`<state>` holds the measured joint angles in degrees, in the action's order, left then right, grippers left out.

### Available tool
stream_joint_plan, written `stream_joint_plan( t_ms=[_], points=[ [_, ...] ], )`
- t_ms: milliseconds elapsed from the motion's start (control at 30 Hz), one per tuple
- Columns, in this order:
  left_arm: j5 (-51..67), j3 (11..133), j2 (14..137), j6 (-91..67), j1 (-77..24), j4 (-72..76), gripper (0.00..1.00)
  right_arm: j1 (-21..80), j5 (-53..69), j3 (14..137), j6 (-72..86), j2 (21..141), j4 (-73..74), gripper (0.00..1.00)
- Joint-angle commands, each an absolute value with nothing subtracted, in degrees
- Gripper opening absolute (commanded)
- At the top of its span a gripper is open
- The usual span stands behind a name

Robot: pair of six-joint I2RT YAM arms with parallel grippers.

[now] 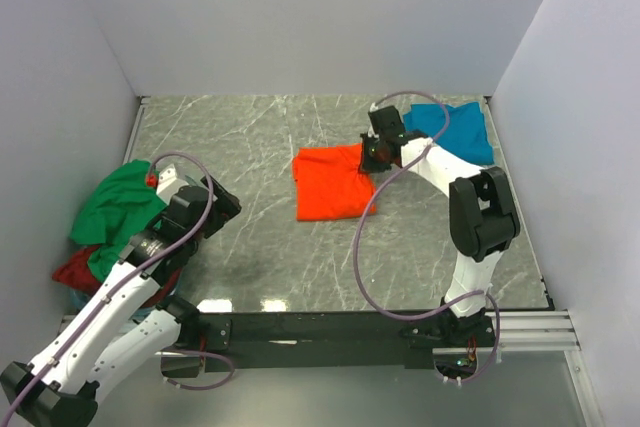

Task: Fold and stack the t-shirts
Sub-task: Neatly place the folded tshirt to the corner

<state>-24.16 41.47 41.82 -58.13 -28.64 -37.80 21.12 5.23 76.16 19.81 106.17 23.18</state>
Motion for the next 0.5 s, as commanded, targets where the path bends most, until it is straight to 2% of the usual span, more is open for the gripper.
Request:
stream_joint_plan(
  t_ms=[0, 233, 467],
  points=[
    [-28.38, 41.66, 40.34, -59.33, -28.74, -39.55, 1.0, 21.45, -4.88, 82.96, 10.12, 107.14, 30.12, 0.0],
    [-31.02, 42.19, 39.73, -60.73, -28.74, -42.28, 1.0, 19.96, -16.06, 90.87, 1.94, 108.8, 34.36, 0.0],
    [-33.83, 42.54, 40.87, -62.31, -28.74, -44.21, 0.99, 15.04, -20.47, 98.34, -3.94, 110.48, 35.77, 0.0]
  ],
)
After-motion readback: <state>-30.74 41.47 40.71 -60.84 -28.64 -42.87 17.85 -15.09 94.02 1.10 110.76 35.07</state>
